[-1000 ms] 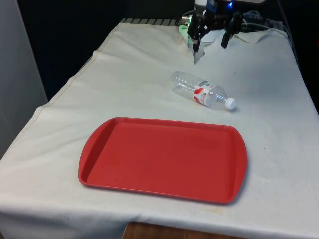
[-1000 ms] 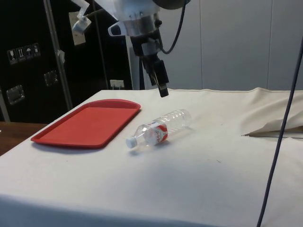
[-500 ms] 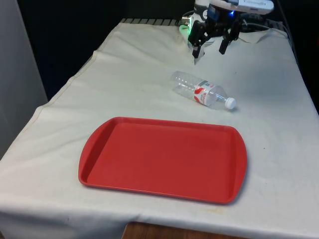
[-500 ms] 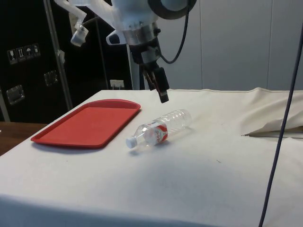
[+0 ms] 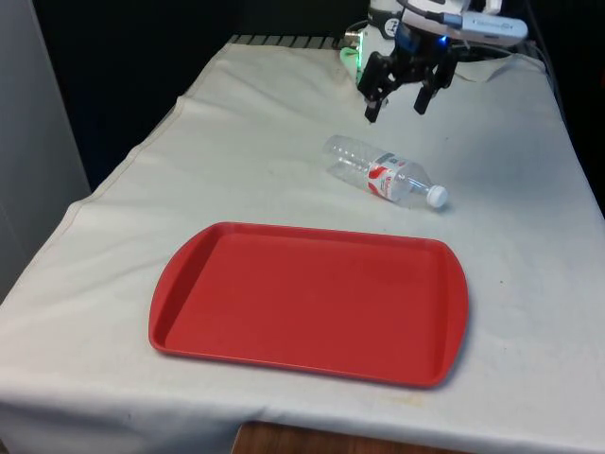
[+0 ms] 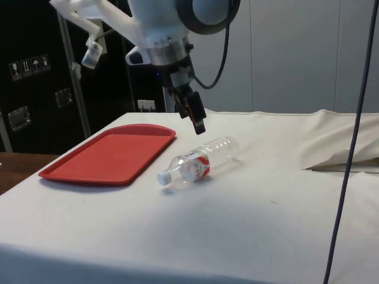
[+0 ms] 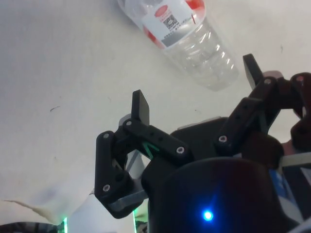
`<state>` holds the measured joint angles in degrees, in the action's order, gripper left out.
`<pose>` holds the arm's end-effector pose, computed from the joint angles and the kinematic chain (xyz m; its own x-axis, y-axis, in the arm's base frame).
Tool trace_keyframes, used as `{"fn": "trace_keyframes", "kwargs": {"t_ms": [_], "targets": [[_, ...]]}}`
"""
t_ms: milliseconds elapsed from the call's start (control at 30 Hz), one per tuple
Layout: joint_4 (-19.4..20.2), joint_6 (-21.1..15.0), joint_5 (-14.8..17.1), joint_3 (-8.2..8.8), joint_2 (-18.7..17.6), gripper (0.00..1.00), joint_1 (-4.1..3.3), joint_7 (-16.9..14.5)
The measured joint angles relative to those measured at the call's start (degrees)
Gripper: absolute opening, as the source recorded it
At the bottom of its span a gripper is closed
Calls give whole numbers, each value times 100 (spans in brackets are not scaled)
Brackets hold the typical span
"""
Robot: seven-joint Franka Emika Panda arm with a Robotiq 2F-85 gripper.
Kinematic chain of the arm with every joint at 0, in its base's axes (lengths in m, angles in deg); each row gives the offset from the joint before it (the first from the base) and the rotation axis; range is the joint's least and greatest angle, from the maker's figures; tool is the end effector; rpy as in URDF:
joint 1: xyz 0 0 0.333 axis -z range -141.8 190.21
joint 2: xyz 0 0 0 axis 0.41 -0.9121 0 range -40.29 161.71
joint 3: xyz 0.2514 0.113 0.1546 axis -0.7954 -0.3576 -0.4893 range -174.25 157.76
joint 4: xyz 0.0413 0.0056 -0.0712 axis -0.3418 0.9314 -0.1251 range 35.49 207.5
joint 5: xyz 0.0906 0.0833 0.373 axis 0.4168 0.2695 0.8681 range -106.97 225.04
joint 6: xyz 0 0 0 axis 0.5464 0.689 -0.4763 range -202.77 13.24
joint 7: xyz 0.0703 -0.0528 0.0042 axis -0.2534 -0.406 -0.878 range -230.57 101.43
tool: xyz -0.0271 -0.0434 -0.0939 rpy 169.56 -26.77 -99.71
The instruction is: Place the bottle upright on the tray.
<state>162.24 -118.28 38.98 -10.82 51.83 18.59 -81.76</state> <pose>0.5090 0.0650 0.2749 0.7591 0.6060 -0.2377 0.6453 -0.7486 0.1522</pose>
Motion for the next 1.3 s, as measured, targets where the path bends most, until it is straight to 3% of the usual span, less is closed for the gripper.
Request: {"fn": "trace_keyframes", "kwargs": {"t_ms": [467, 1300], "targets": [[-201, 46, -109, -40, -286, 100, -23, -17], [-642, 464, -361, -155, -791, 100, -109, -17]]}}
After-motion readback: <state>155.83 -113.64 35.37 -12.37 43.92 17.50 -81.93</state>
